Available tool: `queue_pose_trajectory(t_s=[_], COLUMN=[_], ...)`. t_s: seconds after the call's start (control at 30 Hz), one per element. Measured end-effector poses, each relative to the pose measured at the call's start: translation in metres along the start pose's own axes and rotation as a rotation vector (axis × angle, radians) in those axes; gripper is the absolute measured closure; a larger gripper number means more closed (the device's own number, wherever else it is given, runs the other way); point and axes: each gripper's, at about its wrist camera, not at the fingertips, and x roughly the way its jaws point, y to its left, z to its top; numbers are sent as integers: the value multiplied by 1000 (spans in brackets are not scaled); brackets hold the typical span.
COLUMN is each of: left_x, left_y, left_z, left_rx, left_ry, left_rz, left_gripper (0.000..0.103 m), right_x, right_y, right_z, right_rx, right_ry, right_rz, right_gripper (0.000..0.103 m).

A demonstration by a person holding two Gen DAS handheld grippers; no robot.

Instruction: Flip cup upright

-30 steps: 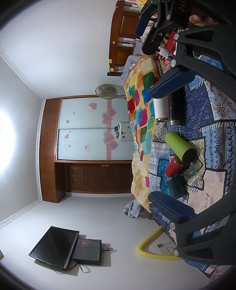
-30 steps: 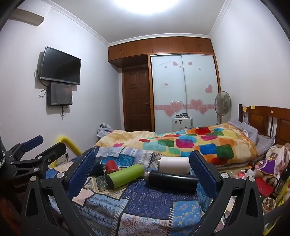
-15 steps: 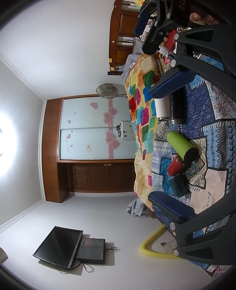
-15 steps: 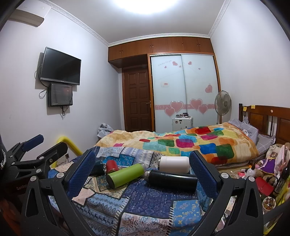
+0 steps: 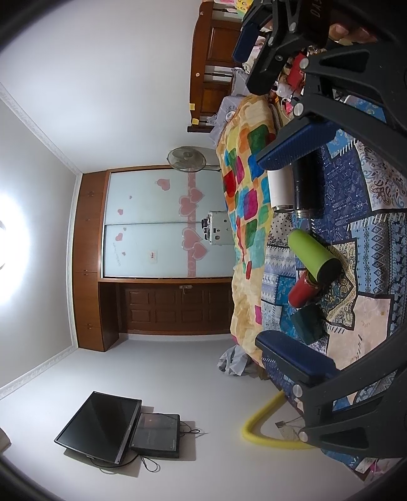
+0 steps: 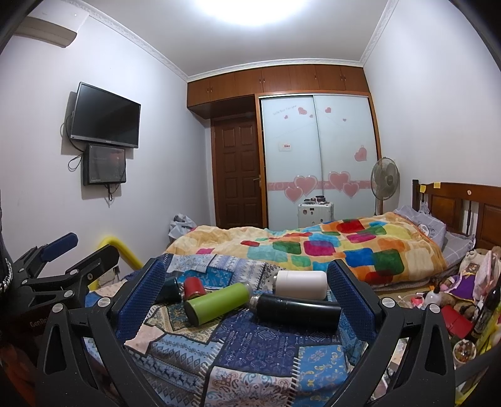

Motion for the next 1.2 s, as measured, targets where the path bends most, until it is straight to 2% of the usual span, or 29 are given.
queue_pose_trajectory(t_s=[1.2], left_x=[1], left_y=[2], left_z=[3], left_rx=[-8], left_ry=[2], left_rz=[-5], left_gripper=[0], right_x=[-1], right_y=[-1], right_z=[1], right_rx=[1], right_ry=[-2], right_rz=[-2], right_gripper=[0])
